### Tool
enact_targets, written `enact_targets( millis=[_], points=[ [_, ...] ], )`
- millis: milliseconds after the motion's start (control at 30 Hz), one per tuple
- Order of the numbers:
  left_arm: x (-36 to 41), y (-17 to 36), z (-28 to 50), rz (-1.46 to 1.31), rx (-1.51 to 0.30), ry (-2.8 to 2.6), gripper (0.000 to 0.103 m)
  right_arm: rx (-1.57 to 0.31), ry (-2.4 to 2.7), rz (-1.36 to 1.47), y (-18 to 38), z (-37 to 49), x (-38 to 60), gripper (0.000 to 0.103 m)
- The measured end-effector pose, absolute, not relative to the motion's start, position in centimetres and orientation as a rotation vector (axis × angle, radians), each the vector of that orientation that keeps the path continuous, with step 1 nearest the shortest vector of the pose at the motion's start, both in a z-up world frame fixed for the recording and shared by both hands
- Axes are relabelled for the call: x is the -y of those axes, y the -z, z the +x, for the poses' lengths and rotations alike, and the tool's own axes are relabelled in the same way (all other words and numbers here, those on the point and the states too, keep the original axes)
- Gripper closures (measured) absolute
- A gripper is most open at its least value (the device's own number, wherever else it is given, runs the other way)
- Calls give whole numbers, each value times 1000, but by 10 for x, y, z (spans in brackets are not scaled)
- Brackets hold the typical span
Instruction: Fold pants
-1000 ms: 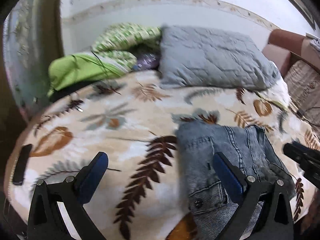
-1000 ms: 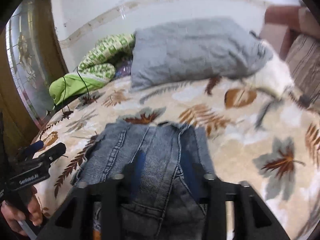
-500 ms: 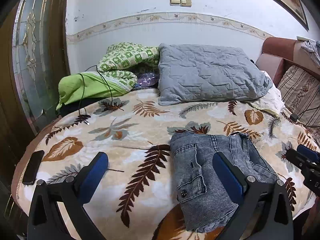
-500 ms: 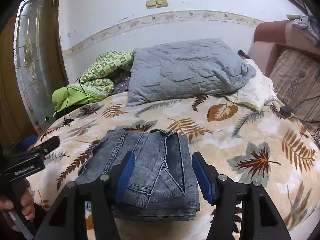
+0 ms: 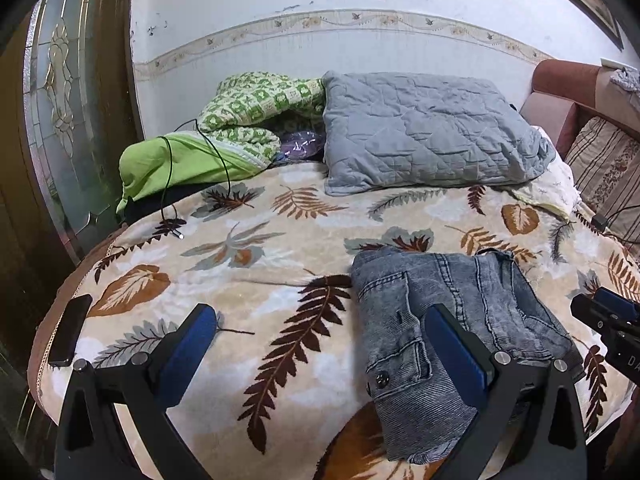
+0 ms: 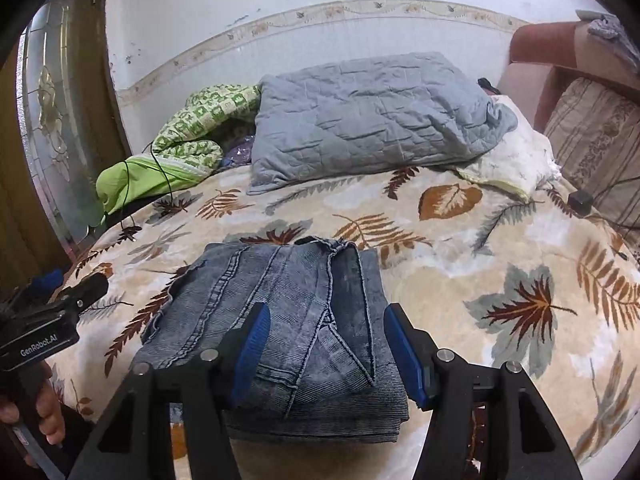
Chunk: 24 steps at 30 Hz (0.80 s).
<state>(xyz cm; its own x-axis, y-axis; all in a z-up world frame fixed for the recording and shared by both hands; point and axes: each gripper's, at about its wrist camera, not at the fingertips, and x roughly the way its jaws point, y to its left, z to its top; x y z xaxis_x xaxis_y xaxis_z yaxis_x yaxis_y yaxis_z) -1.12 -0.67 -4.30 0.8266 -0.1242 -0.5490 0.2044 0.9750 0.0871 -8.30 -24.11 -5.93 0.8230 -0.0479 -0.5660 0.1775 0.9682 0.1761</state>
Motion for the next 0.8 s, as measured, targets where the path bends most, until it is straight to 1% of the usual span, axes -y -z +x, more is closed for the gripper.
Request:
enact_targets(
  millis=[400,800],
  points=[
    [10,52,-3,168,-601,166,0,-623,118,249,65,-74,244,40],
    [9,50,-5,181,-588,147,0,-617,118,252,65,-75,246,40]
  ],
)
